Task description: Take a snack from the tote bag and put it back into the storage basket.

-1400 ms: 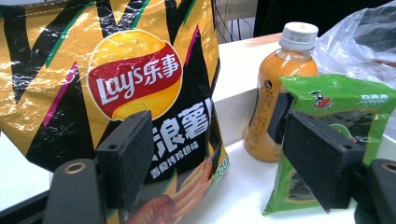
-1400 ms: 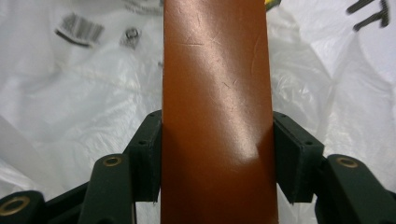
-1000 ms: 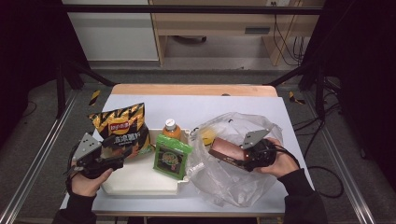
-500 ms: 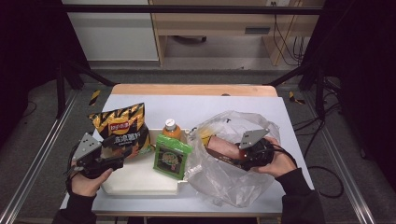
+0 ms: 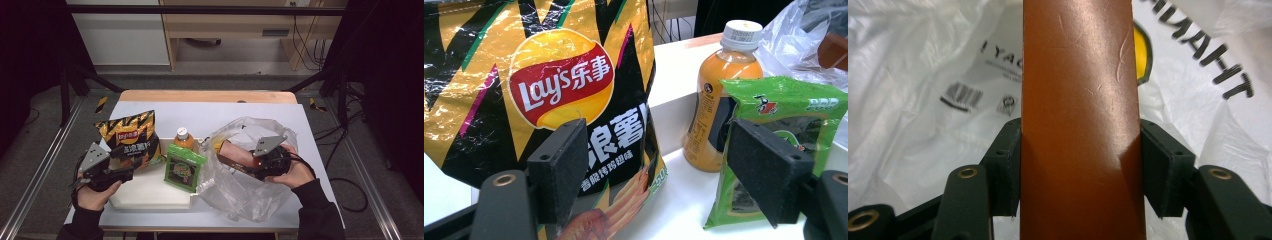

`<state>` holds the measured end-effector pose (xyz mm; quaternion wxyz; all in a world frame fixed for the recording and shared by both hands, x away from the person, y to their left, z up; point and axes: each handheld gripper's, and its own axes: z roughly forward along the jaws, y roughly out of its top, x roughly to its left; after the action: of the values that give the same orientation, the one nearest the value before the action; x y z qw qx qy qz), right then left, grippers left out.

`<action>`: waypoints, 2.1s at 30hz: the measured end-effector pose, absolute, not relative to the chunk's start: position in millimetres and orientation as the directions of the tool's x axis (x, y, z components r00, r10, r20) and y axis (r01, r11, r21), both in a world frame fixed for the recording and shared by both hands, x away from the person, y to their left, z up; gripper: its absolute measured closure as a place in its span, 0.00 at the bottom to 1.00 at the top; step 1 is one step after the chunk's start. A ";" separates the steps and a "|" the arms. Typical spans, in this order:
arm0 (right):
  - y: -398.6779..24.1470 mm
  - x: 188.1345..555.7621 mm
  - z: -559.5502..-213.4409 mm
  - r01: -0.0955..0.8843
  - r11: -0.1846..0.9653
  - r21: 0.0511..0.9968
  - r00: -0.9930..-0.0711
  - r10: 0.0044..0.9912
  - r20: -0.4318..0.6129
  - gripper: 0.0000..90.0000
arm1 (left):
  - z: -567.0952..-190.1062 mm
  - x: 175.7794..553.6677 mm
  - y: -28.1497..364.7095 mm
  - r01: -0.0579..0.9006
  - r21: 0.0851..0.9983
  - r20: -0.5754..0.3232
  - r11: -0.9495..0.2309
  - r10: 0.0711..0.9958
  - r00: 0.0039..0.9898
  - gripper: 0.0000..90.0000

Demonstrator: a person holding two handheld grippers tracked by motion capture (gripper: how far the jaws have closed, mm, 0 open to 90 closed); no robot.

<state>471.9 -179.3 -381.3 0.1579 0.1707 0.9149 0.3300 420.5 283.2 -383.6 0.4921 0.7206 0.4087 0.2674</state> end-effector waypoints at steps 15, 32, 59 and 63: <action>-179.9 467.9 -367.1 0.238 0.699 0.674 -0.883 0.445 -0.149 0.48 | -384.3 421.0 283.6 0.328 0.927 -0.020 -0.179 0.852 0.522 0.27; -181.2 480.8 -426.1 0.318 0.786 0.530 -0.892 0.437 -0.113 0.48 | -385.2 421.6 283.4 0.331 0.926 -0.019 -0.182 0.853 0.522 0.27; -200.9 465.5 -428.3 0.366 0.797 0.481 -0.872 0.474 -0.123 0.46 | -385.2 421.8 283.6 0.332 0.926 -0.020 -0.181 0.853 0.522 0.27; -198.1 466.1 -429.5 0.354 0.806 0.475 -0.876 0.463 -0.133 0.46 | -385.0 421.5 283.1 0.331 0.926 -0.020 -0.181 0.852 0.523 0.27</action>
<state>466.1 -198.1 -429.5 0.1221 0.2168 0.9423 0.2237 421.5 283.1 -385.0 0.4911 0.7214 0.4101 0.2652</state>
